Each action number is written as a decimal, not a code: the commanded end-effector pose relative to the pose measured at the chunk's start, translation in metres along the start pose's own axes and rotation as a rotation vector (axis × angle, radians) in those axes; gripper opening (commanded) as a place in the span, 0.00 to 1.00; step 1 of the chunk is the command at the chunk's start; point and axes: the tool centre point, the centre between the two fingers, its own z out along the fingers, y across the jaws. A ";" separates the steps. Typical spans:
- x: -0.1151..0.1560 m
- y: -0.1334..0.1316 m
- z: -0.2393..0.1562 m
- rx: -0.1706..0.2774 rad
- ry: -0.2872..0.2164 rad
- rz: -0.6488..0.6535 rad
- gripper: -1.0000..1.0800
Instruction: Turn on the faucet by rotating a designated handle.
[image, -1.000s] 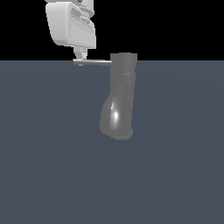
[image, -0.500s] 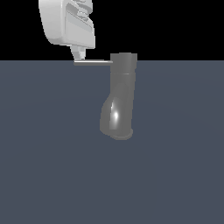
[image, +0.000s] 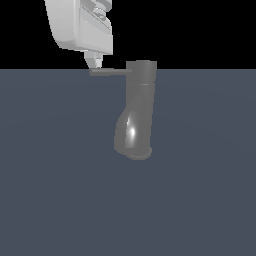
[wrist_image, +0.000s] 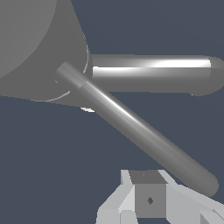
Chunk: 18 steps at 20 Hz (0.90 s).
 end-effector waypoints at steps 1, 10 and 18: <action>0.013 0.006 0.000 -0.002 0.002 0.011 0.00; 0.037 0.030 0.000 -0.004 0.002 0.009 0.00; 0.048 0.043 0.000 -0.002 0.002 0.003 0.00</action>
